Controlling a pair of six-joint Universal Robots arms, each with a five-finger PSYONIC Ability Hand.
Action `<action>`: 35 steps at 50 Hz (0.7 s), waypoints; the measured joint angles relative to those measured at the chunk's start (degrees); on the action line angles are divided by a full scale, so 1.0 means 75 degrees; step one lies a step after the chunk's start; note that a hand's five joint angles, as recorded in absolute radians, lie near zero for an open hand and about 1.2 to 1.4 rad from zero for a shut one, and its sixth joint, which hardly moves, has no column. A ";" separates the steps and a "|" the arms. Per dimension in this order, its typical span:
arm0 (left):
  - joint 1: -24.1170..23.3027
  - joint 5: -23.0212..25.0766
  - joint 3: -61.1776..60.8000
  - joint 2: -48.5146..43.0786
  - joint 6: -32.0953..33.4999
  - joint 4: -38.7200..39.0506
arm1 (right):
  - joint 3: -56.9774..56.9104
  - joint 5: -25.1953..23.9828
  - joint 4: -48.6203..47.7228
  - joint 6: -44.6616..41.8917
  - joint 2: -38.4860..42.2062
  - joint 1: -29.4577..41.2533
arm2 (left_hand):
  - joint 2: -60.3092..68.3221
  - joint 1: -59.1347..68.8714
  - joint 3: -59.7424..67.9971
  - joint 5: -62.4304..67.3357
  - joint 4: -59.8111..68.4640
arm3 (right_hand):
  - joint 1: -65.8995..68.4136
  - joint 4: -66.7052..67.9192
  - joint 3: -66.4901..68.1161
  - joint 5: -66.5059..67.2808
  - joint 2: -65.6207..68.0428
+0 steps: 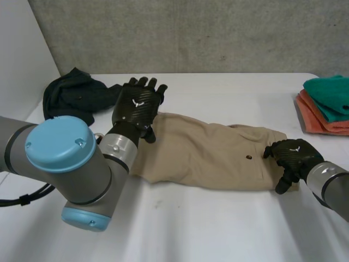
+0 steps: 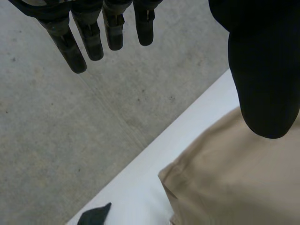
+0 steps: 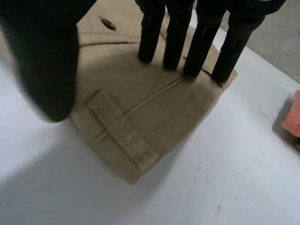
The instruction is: Fold the laundry.
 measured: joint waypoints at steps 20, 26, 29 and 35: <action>0.0041 -0.0057 -0.0298 0.0516 0.0034 -0.0001 | 0.0042 0.0250 -0.0572 -0.3203 -0.0582 -0.1343 | 0.0000 0.0000 0.0000 0.0000 0.0000 | 0.4135 0.5191 0.5094 0.4716 0.5324; 0.0125 -0.0069 -0.0625 0.1020 0.0000 0.0003 | -0.0406 0.0269 -0.0707 -0.4242 -0.1019 0.0000 | 0.0000 0.0000 0.0000 -0.0001 0.0000 | 0.4141 0.5212 0.5097 0.4852 0.5324; 0.0191 -0.0075 -0.0752 0.1182 -0.0050 0.0003 | -0.0539 0.0172 -0.0929 -0.4338 -0.1021 0.0854 | 0.0000 0.0000 0.0000 0.0005 0.0000 | 0.4141 0.5220 0.5163 0.4936 0.5324; 0.0343 -0.0083 -0.1057 0.1509 -0.0315 0.0005 | -0.0454 -0.0585 -0.1775 -0.4745 -0.0379 0.3317 | 0.0000 0.0000 0.0000 -0.0001 0.0000 | 0.4292 0.5220 0.5169 0.4990 0.5330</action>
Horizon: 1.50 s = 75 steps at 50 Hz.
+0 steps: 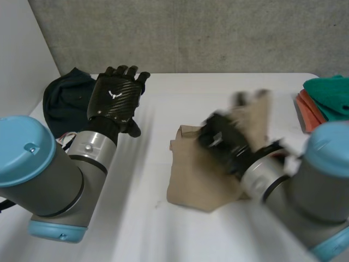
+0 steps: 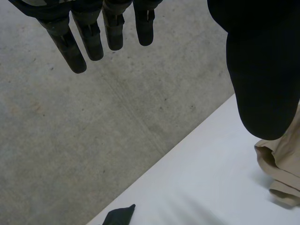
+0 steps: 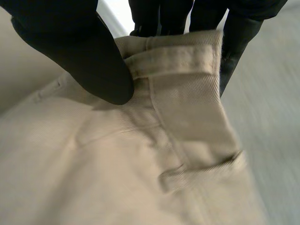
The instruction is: Fold the laundry.
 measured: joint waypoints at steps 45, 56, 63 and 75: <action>-0.1776 -0.1043 0.5147 -0.4689 -0.1234 -0.4148 | -0.2173 -0.0182 0.3030 0.6451 0.2107 -0.2169 | 0.0000 0.0000 0.0000 0.0000 0.0000 | -0.6620 -0.7606 -0.7458 -0.7302 -0.7339; -0.1616 -0.1012 0.4970 -0.4645 -0.1260 -0.4941 | -0.2265 0.0153 0.2981 0.5389 0.2272 -0.2081 | -0.0126 -0.0161 0.0001 0.0000 -0.0001 | -0.6719 -0.7606 -0.7458 -0.7301 -0.7398; -0.1574 -0.0913 0.5059 -0.3602 -0.1228 -0.4922 | -0.1606 0.0689 0.2401 0.4754 0.0954 -0.2045 | -0.0126 -0.0165 0.0000 -0.0014 -0.0001 | -0.6719 -0.7605 -0.7458 -0.7317 -0.7398; -0.1059 0.1710 0.5236 -0.1895 -0.1245 -0.4277 | 0.1713 0.0705 0.0246 0.4217 -0.0935 -0.0979 | -0.0126 -0.0165 0.0001 -0.0015 0.0000 | -0.6719 -0.7606 -0.7458 -0.7321 -0.7398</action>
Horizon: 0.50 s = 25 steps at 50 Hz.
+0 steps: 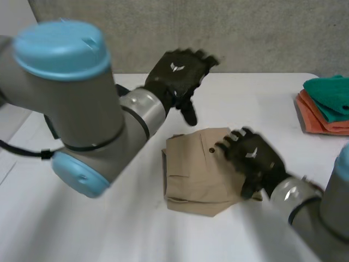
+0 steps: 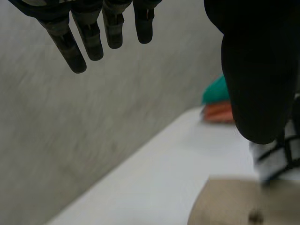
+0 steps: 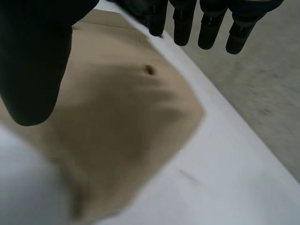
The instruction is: Fold the laundry.
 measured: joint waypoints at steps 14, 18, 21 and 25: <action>0.0058 0.2663 -0.0084 0.0316 -0.0075 -0.0420 | 0.0962 0.0087 -0.2862 0.0033 0.1451 0.0613 | 0.0000 0.0000 0.0000 0.0001 0.0000 | 0.0000 0.0000 0.0000 0.0000 0.0000; 0.0023 0.2645 -0.0147 0.0271 -0.0078 -0.0435 | 0.0762 0.0218 -0.3563 -0.0011 0.1935 0.0597 | 0.0000 0.0000 0.0000 0.0000 0.0000 | 0.0000 0.0000 0.0000 0.0000 0.0000; 0.0010 0.2617 -0.0175 0.0252 -0.0083 -0.0427 | 0.0635 0.0333 -0.3949 -0.0024 0.2156 0.0574 | 0.0000 0.0000 0.0000 0.0000 0.0000 | 0.0000 0.0000 0.0000 0.0000 0.0000; 0.0007 0.2591 -0.0193 0.0239 -0.0085 -0.0415 | 0.0487 0.0436 -0.4359 -0.0007 0.2314 0.0526 | 0.0000 0.0000 0.0000 0.0001 0.0000 | 0.0032 0.0030 0.0020 0.0019 0.0029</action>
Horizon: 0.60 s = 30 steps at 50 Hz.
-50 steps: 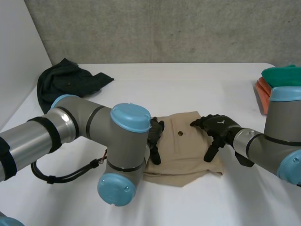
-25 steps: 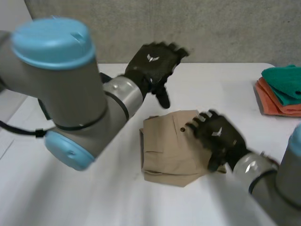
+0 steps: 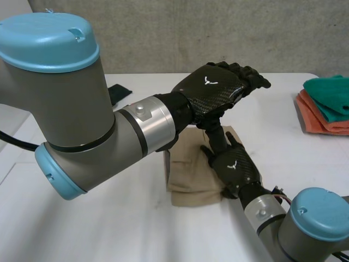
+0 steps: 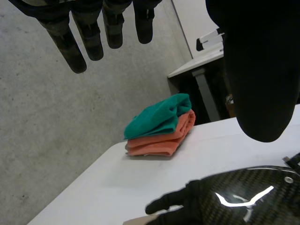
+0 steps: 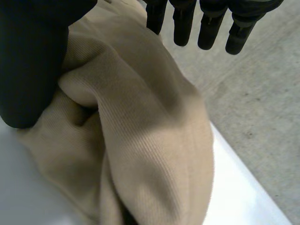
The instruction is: Fold the laundry.
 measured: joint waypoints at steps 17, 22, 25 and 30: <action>0.0041 -0.0021 0.0011 0.0066 -0.0008 0.0011 | -0.1325 -0.0029 -0.0101 0.0139 0.0237 -0.0191 | 0.0000 0.0000 0.0000 -0.0001 0.0000 | 0.6123 0.7311 0.7244 0.6547 0.7264; 0.0078 -0.0034 0.0075 0.0153 -0.0009 0.0053 | -0.1962 -0.0043 -0.0112 0.0282 0.0202 -0.0613 | 0.0000 0.0000 0.0000 0.0000 0.0000 | 0.6123 0.7311 0.7244 0.6663 0.7264; 0.0107 -0.0043 0.0126 0.0260 -0.0015 0.0136 | -0.2518 -0.0063 -0.0145 0.0527 0.0156 -0.1063 | 0.0000 0.0000 0.0000 0.0001 0.0000 | 0.6123 0.7317 0.7291 0.6695 0.7264; 0.0174 -0.0050 0.0172 0.0435 -0.0095 0.0326 | -0.3446 -0.0076 -0.0190 0.1119 0.0074 -0.1843 | 0.0000 0.0000 0.0000 -0.0001 0.0000 | 0.6123 0.7426 0.7329 0.6789 0.7264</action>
